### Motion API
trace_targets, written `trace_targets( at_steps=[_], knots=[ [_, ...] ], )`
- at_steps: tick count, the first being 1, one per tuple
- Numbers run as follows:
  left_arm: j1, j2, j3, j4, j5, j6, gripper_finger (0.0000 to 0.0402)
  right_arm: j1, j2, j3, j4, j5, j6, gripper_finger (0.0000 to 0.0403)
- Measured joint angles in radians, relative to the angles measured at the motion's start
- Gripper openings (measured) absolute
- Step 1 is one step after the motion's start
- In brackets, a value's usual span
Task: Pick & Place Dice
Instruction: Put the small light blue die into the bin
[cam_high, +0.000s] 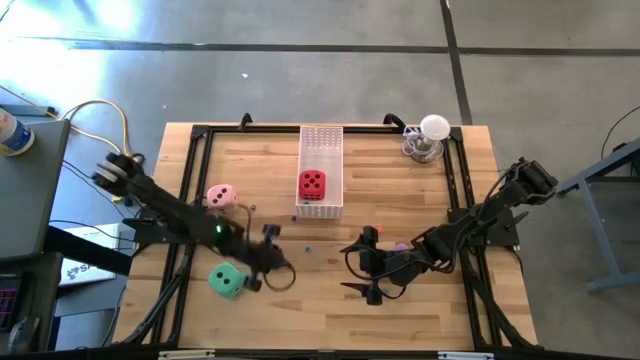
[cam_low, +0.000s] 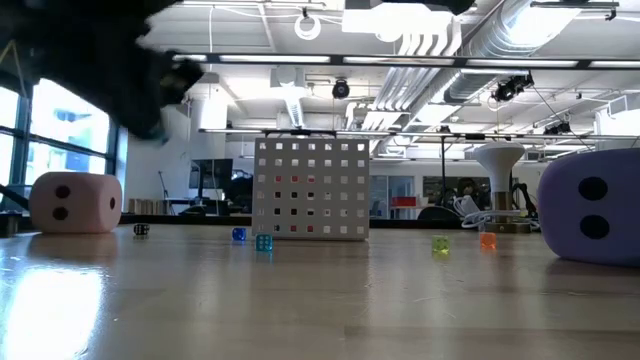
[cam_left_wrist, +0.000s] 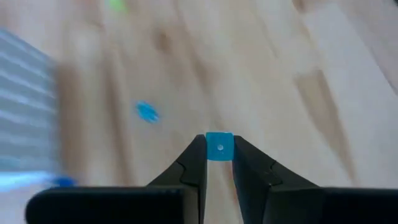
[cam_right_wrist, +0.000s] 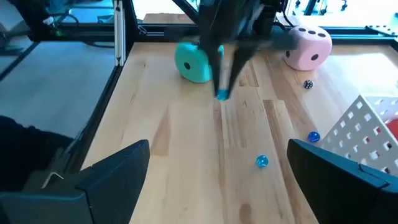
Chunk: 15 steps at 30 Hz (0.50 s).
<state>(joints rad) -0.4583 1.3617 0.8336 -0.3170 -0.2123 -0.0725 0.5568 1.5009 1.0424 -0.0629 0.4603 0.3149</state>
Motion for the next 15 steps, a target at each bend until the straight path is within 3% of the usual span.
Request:
trace_targets(
  at_steps=[8,15],
  knots=[
    [0.269,-0.088,0.014,0.156,0.006,0.261,0.0048,0.007,0.067,0.0,0.092,-0.072,0.001,0.0372],
    [0.48,-0.064,0.015,0.214,0.1,0.219,0.0048,0.004,0.076,0.0,0.164,-0.097,-0.091,0.0372]
  ],
)
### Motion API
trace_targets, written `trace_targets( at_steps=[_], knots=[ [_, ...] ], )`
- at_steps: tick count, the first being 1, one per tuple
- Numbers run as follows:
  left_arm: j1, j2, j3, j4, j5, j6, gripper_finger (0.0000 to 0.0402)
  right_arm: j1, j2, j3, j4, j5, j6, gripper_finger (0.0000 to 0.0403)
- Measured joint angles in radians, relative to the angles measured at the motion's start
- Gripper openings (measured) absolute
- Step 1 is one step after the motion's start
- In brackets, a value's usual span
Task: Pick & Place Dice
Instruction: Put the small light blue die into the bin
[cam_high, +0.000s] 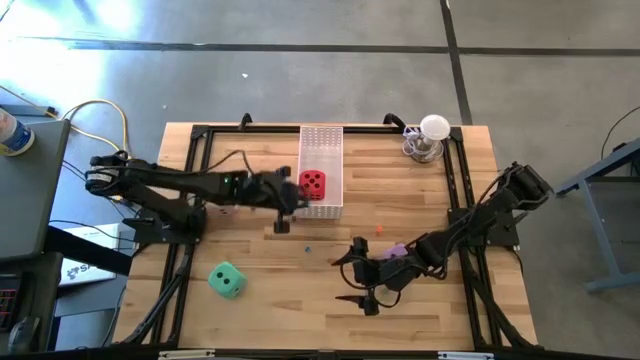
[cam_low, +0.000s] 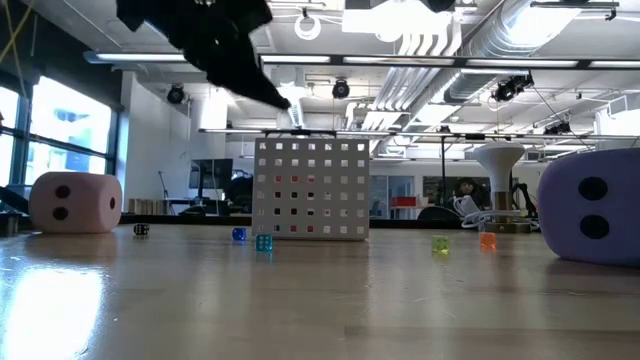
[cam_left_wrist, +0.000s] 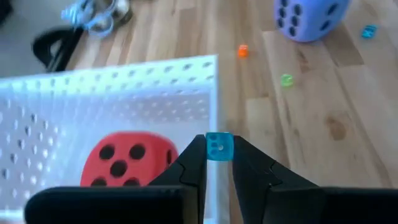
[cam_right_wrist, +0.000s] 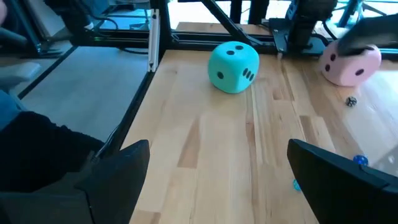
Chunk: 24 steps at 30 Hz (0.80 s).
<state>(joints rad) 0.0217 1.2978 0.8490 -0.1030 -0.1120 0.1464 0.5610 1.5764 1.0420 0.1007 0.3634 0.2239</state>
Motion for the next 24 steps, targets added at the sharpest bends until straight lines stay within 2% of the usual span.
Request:
trace_targets(
  at_steps=[6,14,18,21,24],
  knots=[
    [0.09,0.048,0.0,0.027,0.054,-0.101,0.0056,0.0,0.0,0.0,0.01,0.0,-0.052,0.0372],
    [0.086,0.082,0.0,0.042,0.055,-0.193,0.0074,-0.001,0.0,0.0,0.038,0.0,-0.201,0.0372],
    [0.07,0.087,0.0,0.042,0.055,-0.138,0.0076,-0.001,0.0,0.0,0.067,0.001,-0.244,0.0372],
    [0.055,0.087,0.0,0.047,0.041,-0.081,0.0076,-0.001,0.0,0.0,0.068,0.0,-0.194,0.0372],
    [0.047,0.089,0.0,0.043,0.008,-0.095,0.0077,0.002,0.0,0.0,0.068,0.0,-0.144,0.0372]
  ],
)
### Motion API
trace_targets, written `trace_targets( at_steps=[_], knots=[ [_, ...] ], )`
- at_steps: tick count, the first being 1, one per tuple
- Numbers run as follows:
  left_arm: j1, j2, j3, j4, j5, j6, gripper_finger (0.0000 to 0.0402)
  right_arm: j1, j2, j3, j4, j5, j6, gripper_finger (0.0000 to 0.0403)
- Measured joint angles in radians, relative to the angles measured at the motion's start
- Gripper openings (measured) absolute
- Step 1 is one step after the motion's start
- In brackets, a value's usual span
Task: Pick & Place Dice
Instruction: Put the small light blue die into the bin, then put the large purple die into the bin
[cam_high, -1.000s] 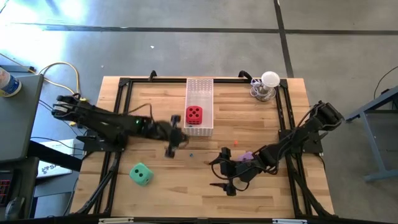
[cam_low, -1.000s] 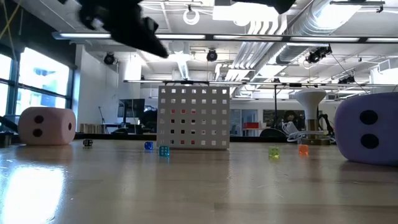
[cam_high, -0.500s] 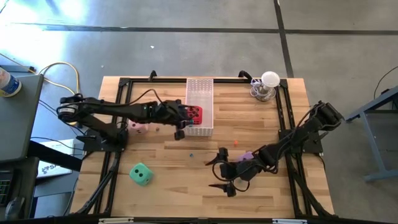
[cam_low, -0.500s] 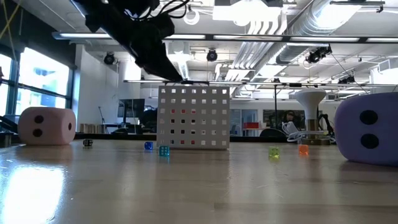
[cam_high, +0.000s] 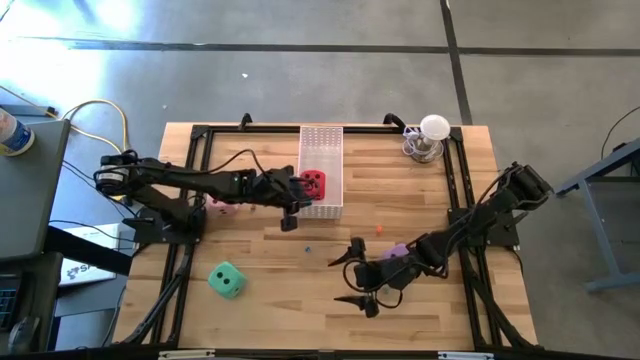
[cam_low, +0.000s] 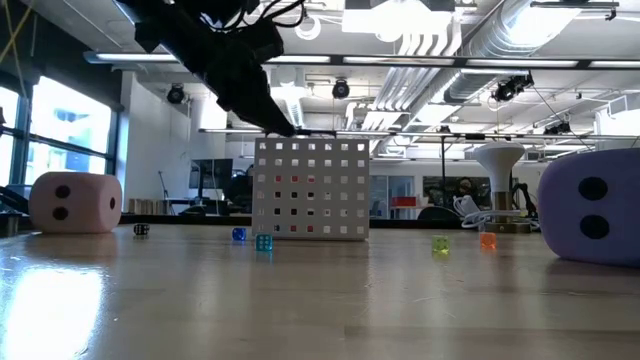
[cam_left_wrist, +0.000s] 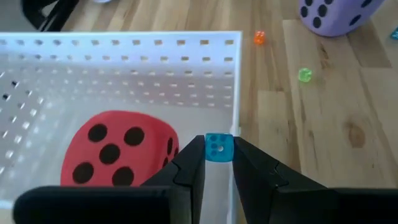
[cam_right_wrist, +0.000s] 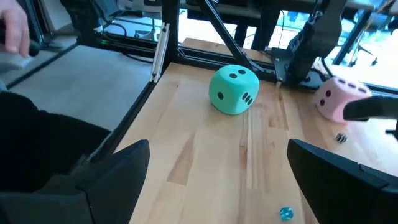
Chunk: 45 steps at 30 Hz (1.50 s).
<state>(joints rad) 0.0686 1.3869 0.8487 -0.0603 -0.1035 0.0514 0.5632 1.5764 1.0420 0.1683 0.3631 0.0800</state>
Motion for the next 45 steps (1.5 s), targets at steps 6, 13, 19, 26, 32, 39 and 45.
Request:
trace_targets(
  at_steps=[6,13,19,26,32,39,45],
  knots=[
    [-0.002,0.0,0.0,0.001,-0.049,-0.013,0.0092,0.0,0.0,0.0,-0.002,-0.002,0.01,0.0372],
    [-0.002,0.0,0.0,0.001,-0.042,-0.015,0.0151,0.003,0.0,0.0,-0.041,-0.022,0.08,0.0372],
    [-0.009,0.0,0.0,0.001,-0.041,-0.047,0.0178,0.007,0.0,0.0,-0.04,-0.028,0.085,0.0372],
    [0.002,0.01,0.0,0.001,-0.041,-0.043,0.018,0.006,0.0,0.0,-0.038,-0.027,0.083,0.0372],
    [0.003,0.055,0.0,-0.004,-0.042,-0.04,0.018,0.006,0.0,0.0,-0.038,-0.026,0.082,0.0372],
    [-0.001,0.052,-0.002,0.011,-0.049,0.001,0.018,0.006,0.0,0.0,-0.045,-0.026,0.081,0.0372],
    [-0.054,-0.04,-0.002,0.034,-0.108,0.036,0.018,0.008,0.0,0.0,-0.049,-0.026,0.081,0.0372]
  ],
)
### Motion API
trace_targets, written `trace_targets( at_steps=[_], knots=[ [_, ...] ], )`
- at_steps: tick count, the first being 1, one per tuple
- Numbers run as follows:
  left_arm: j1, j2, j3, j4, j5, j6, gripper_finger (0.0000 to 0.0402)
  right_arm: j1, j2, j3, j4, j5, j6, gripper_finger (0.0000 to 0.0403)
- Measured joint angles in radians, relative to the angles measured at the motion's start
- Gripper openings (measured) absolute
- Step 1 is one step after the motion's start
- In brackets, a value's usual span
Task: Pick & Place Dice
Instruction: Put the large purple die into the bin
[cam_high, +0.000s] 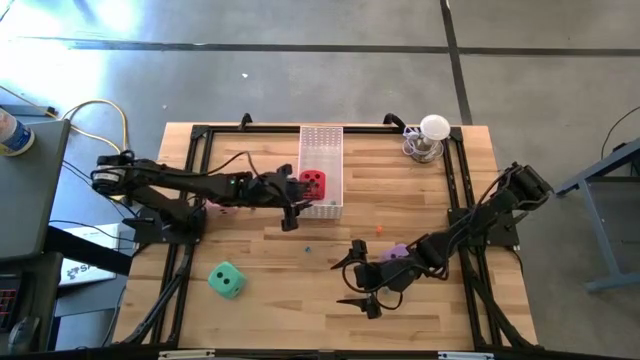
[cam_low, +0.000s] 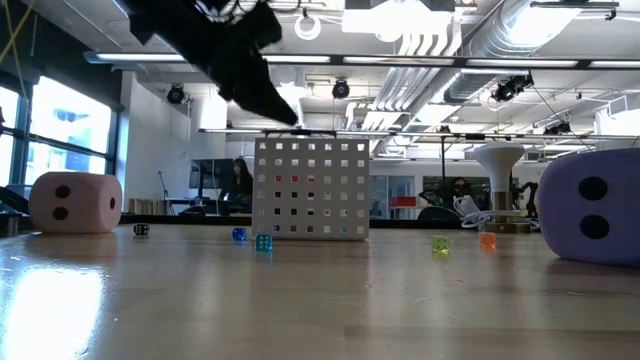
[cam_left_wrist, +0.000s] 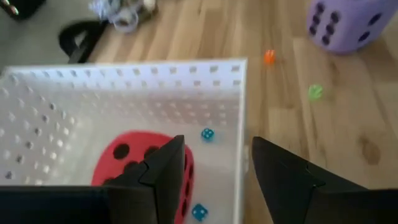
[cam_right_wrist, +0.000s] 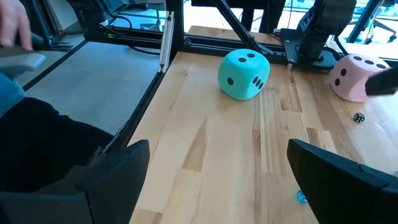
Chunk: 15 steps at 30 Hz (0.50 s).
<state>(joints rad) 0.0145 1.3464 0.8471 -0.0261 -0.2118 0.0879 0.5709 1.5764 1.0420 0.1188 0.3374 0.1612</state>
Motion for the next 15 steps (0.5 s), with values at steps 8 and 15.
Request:
trace_targets(
  at_steps=[8,15],
  knots=[
    [-0.143,-0.175,0.0,-0.02,-0.023,-0.071,0.018,0.032,0.0,0.0,0.007,0.063,-0.015,0.0372],
    [-0.301,-0.228,0.0,-0.078,-0.021,-0.269,0.018,0.065,0.0,0.0,0.019,0.174,-0.061,0.0372]
  ],
)
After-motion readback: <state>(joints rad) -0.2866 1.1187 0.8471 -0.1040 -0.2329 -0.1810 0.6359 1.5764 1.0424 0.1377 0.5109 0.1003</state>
